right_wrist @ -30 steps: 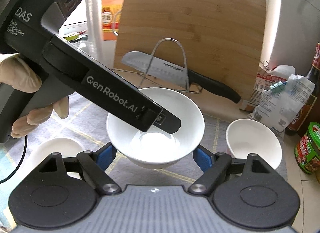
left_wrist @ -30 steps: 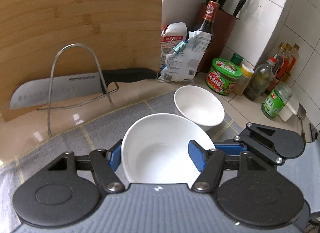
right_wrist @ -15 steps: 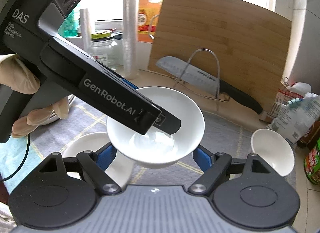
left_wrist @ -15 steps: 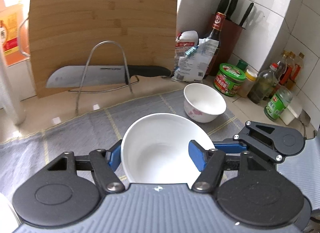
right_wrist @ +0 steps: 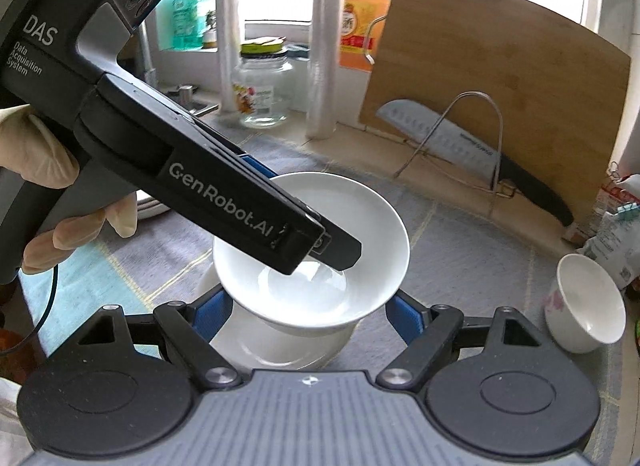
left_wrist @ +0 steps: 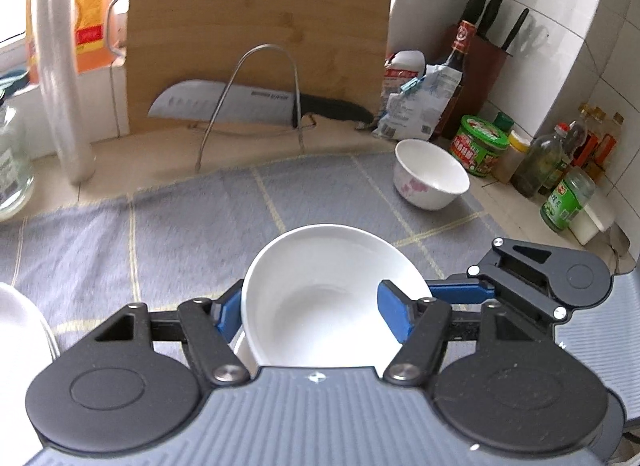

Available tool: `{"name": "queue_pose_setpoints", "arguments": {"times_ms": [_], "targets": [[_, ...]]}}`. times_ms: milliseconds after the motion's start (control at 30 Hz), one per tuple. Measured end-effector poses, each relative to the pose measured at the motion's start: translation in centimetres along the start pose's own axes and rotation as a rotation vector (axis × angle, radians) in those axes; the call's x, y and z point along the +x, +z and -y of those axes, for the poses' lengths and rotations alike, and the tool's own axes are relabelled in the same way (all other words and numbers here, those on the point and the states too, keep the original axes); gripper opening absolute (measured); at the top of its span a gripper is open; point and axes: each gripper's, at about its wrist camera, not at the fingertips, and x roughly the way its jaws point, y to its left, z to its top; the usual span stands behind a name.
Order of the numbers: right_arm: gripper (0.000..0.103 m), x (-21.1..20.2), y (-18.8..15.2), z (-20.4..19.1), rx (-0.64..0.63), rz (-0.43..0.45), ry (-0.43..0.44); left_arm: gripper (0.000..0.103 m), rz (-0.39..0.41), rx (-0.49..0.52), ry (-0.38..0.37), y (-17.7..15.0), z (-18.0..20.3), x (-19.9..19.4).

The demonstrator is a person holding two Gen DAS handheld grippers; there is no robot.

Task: Organize plates and bowls
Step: 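Lower the bowl into the placed bowl and open the left tool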

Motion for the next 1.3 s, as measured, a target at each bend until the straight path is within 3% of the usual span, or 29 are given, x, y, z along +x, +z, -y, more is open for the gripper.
{"name": "queue_pose_setpoints", "arguments": {"times_ms": [400, 1067, 1300], "targets": [[0.087, 0.3, -0.4, -1.3, -0.014, -0.045, 0.024, 0.068, -0.019, -0.028, -0.009, -1.9, -0.7, -0.3], [0.087, 0.8, -1.0, -1.4, -0.016, -0.073, 0.026, 0.068, -0.029, -0.048, -0.013, -2.4, -1.1, 0.4], [0.089, 1.0, -0.9, -1.3, -0.019, -0.08, 0.025, 0.08, -0.015, -0.039, -0.027, -2.6, -1.0, 0.4]]}}
